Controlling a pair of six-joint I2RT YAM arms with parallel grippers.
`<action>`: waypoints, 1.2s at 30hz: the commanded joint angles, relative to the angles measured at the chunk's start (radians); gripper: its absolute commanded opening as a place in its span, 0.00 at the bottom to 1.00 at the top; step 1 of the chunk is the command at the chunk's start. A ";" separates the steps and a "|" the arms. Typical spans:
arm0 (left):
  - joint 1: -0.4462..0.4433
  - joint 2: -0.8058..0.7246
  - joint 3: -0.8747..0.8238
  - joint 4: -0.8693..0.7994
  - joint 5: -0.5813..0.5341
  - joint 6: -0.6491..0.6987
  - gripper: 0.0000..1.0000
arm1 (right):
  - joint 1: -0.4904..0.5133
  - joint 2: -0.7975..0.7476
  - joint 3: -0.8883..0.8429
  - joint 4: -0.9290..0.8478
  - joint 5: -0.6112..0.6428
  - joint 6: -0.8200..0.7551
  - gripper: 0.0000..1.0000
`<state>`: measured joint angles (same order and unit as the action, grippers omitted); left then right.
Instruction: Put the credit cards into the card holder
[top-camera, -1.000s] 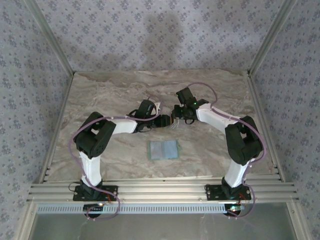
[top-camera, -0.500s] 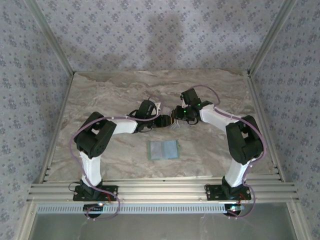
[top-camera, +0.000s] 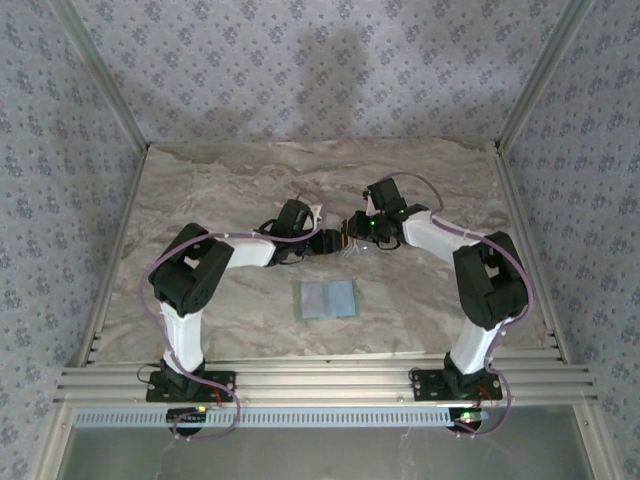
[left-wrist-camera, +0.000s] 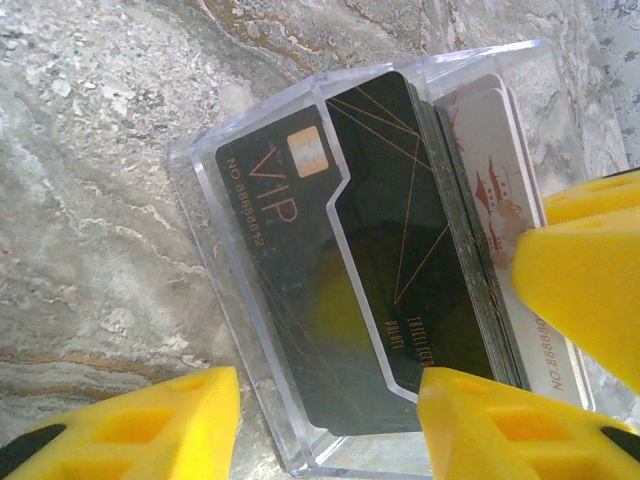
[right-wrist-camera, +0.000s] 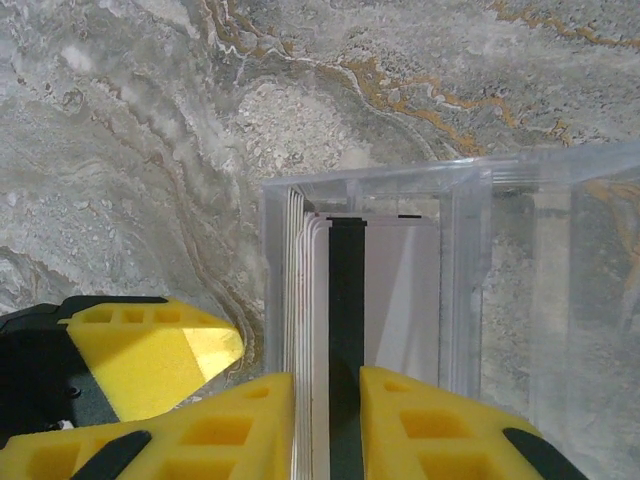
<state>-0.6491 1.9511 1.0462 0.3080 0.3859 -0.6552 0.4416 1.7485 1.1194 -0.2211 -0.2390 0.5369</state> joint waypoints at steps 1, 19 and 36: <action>-0.014 0.039 0.027 -0.001 0.005 0.001 0.51 | 0.010 -0.033 -0.011 0.010 -0.092 0.018 0.26; -0.015 0.044 0.032 -0.003 0.007 0.003 0.51 | 0.007 -0.043 -0.018 0.008 -0.078 0.024 0.16; -0.017 0.045 0.034 -0.004 0.008 0.003 0.51 | 0.006 -0.119 -0.047 -0.024 0.004 0.028 0.03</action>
<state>-0.6510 1.9621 1.0565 0.3122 0.3897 -0.6552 0.4389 1.6680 1.0897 -0.2058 -0.2462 0.5537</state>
